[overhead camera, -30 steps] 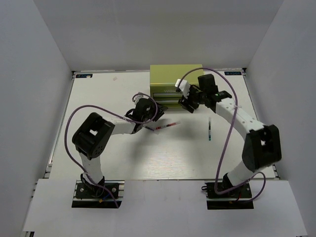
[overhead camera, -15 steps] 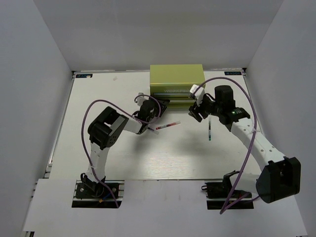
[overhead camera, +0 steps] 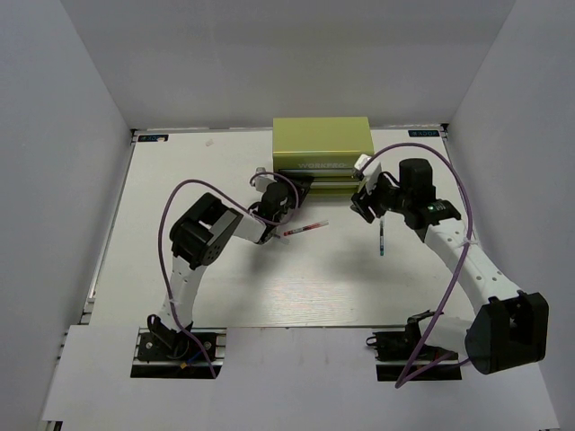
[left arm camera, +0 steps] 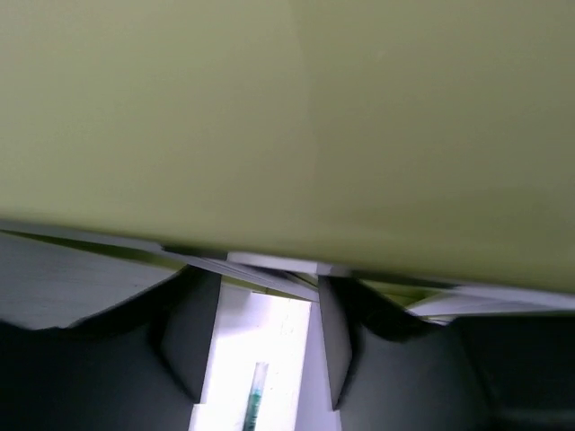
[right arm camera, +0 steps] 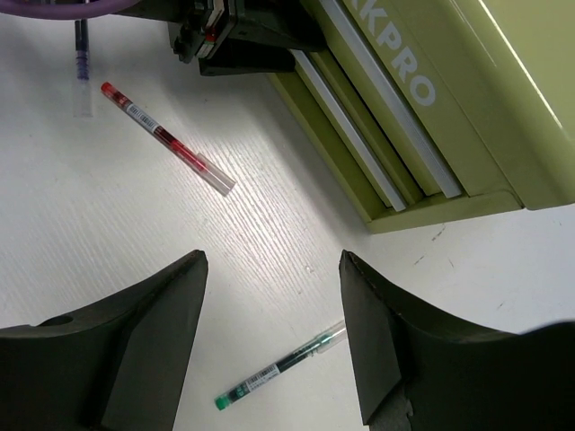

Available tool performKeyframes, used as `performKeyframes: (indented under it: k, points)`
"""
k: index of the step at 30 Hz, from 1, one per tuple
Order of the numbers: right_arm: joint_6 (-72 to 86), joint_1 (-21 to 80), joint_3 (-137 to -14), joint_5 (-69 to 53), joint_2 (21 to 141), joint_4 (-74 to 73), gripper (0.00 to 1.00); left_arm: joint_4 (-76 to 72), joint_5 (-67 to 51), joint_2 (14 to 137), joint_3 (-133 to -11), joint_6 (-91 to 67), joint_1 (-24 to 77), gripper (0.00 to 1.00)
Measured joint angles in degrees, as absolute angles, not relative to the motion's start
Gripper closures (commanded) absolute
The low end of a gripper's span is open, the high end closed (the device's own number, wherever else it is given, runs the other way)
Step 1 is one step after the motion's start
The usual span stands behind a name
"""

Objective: Sort the stationery into containers
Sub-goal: Open the drawer in the storage box.

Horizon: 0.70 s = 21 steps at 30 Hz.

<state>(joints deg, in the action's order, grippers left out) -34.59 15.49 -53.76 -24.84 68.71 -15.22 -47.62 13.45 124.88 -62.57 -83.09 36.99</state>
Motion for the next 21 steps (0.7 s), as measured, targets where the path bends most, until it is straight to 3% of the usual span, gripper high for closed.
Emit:
performKeyframes:
  k: [7, 21]
  points:
    - [-33.80, 14.39, -52.01, -24.88, 68.29, -15.03, 0.36, -48.51, 13.63, 125.69, -63.68, -86.00, 37.39, 0.74]
    - [-32.99, 12.49, -48.82, -25.02, 67.07, -15.03, 0.33, -57.39, 13.74, 125.40, -57.19, -87.64, 38.85, 0.79]
